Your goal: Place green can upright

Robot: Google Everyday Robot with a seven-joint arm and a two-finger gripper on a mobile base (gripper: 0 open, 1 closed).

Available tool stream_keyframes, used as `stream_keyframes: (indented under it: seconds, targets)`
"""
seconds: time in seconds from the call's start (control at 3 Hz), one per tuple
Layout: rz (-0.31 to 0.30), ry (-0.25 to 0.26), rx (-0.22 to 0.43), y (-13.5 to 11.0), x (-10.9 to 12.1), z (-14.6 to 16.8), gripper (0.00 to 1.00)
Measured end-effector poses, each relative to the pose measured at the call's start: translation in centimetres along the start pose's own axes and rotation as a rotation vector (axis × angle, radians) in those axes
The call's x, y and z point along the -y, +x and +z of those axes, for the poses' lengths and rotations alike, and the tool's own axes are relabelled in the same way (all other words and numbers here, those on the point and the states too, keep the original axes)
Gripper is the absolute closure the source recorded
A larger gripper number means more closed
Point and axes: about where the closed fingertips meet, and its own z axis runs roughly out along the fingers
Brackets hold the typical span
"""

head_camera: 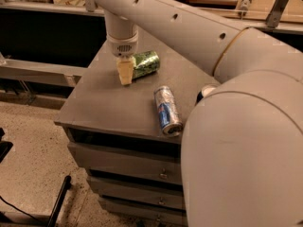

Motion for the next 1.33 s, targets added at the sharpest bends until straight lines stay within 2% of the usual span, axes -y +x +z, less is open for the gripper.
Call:
stream_keyframes:
  seconds: [0.33, 0.67, 1.0, 1.33]
  targets:
    - [0.0, 0.0, 0.0, 0.0, 0.0, 0.0, 0.88]
    - [0.026, 0.041, 0.056, -0.2, 0.5, -1.7, 1.0]
    - [0.101, 0.078, 0.132, -0.6, 1.5, -5.0, 1.0]
    - [0.191, 0.116, 0.261, -0.7, 2.8, -8.6, 1.0]
